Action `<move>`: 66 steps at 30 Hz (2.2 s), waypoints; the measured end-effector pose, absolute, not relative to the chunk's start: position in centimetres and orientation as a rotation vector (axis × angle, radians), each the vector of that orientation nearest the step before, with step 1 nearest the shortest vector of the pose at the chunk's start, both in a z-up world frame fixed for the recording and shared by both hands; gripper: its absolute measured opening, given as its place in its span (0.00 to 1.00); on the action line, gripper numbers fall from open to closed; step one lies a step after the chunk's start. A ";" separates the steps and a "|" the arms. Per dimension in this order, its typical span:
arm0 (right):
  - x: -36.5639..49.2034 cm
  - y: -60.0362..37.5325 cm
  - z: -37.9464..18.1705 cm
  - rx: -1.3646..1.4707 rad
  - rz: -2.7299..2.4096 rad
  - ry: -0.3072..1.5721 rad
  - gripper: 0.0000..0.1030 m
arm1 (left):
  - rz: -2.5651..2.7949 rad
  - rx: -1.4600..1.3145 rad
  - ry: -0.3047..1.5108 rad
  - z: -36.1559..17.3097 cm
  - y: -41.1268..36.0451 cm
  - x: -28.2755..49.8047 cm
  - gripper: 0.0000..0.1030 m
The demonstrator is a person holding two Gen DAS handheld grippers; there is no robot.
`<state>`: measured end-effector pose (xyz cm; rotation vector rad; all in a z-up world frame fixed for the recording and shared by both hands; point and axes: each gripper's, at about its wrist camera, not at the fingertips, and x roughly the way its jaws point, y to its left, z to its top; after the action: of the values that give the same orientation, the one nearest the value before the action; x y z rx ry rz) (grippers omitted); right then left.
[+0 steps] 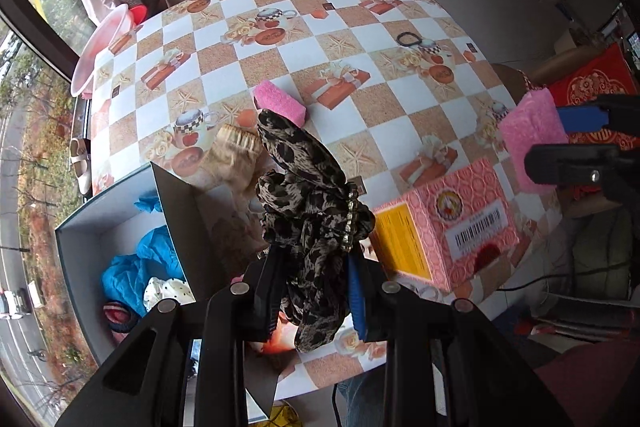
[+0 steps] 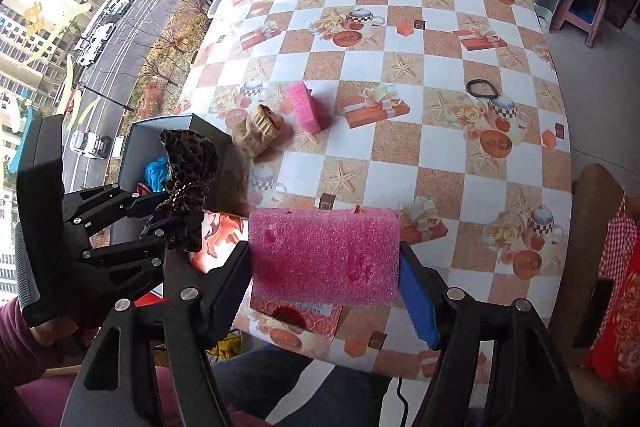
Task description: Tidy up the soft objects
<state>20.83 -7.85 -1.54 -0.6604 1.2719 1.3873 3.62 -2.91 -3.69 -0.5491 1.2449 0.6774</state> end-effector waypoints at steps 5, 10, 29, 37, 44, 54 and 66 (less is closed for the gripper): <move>18.9 -9.9 -1.0 -0.687 1.388 1.271 0.69 | 0.615 -0.523 1.262 -3.7 -5.5 2.2 0.30; 16.7 -11.2 -1.2 -0.715 1.393 1.287 0.69 | 0.599 -0.528 1.258 -3.7 -6.7 0.8 0.30; 9.0 -10.0 -0.4 -0.846 1.521 1.242 0.69 | 0.720 -0.621 1.139 -2.3 -5.5 -4.9 0.30; 6.3 -8.1 0.2 -0.903 1.583 1.198 0.69 | 0.794 -0.669 1.092 -1.8 -4.7 -7.7 0.30; 3.9 -6.2 0.6 -0.947 1.637 1.163 0.69 | 0.860 -0.720 1.057 -1.7 -4.0 -10.1 0.30; 2.2 -4.8 0.8 -0.977 1.679 1.158 0.69 | 0.925 -0.771 1.038 -2.0 -3.4 -12.5 0.30; 1.7 -4.3 0.9 -0.974 1.689 1.155 0.69 | 0.942 -0.773 1.037 -1.9 -2.9 -13.2 0.30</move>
<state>1.73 -4.29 0.90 -0.9736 1.1546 1.6887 -13.18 -2.90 -1.90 -0.7731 1.0366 0.9424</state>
